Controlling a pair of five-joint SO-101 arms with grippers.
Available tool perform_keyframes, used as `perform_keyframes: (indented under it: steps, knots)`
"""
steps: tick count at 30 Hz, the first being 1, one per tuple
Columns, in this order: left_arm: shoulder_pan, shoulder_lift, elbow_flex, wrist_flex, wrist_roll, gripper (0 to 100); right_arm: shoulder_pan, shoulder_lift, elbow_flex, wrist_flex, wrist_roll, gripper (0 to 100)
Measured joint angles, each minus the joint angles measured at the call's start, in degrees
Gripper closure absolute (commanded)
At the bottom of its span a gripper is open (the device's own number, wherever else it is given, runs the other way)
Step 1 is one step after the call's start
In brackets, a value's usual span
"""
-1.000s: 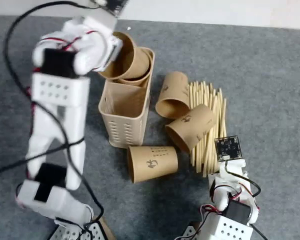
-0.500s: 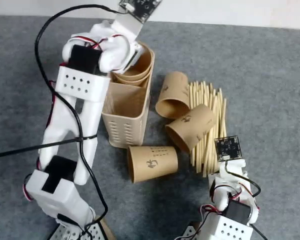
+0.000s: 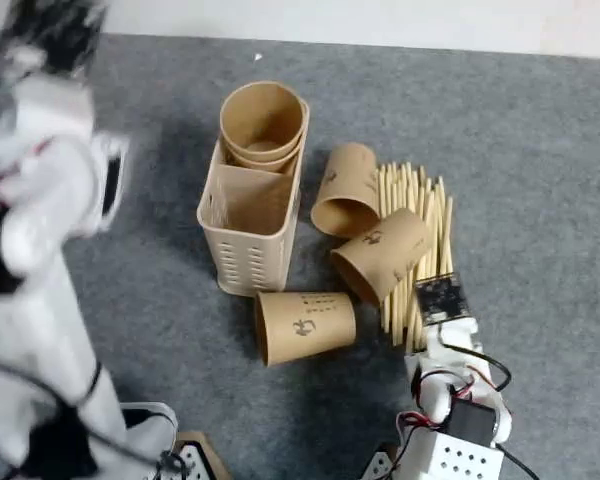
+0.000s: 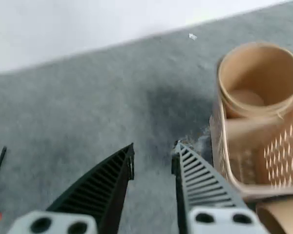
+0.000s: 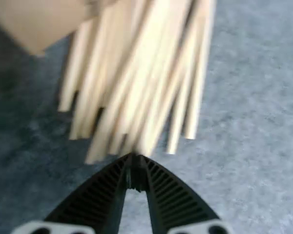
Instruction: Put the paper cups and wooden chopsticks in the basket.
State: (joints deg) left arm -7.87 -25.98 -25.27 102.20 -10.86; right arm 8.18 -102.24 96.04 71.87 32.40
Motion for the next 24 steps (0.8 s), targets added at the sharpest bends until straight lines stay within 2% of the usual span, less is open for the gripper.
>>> perform_keyframes:
  steps: [4,9,11,13,16,20,24]
  knots:
    - [-0.2,-14.8,23.1,-4.0,0.0,84,-1.4,0.0,0.0,-0.8,0.0,99.2]
    - [-3.8,-33.9,55.3,-19.3,0.0,84,-1.4,0.0,-0.1,-5.8,3.0,98.8]
    - [-5.9,-40.3,66.0,-24.9,0.0,84,-1.2,0.1,-2.6,-7.9,2.1,94.2]
    - [-7.7,-43.7,74.3,-27.9,-0.1,84,-1.8,0.1,-7.3,-10.1,-2.2,86.8]
    - [-8.4,-43.7,83.1,-31.8,-0.1,84,-3.1,-0.4,-15.7,-11.3,-9.5,81.3]
    - [-8.5,-43.5,89.4,-37.0,-0.1,84,-10.6,3.4,-19.8,-12.1,-11.0,81.3]
    - [-8.5,-43.3,90.8,-38.4,-0.1,84,-18.5,15.4,-20.2,-15.4,-11.2,81.3]
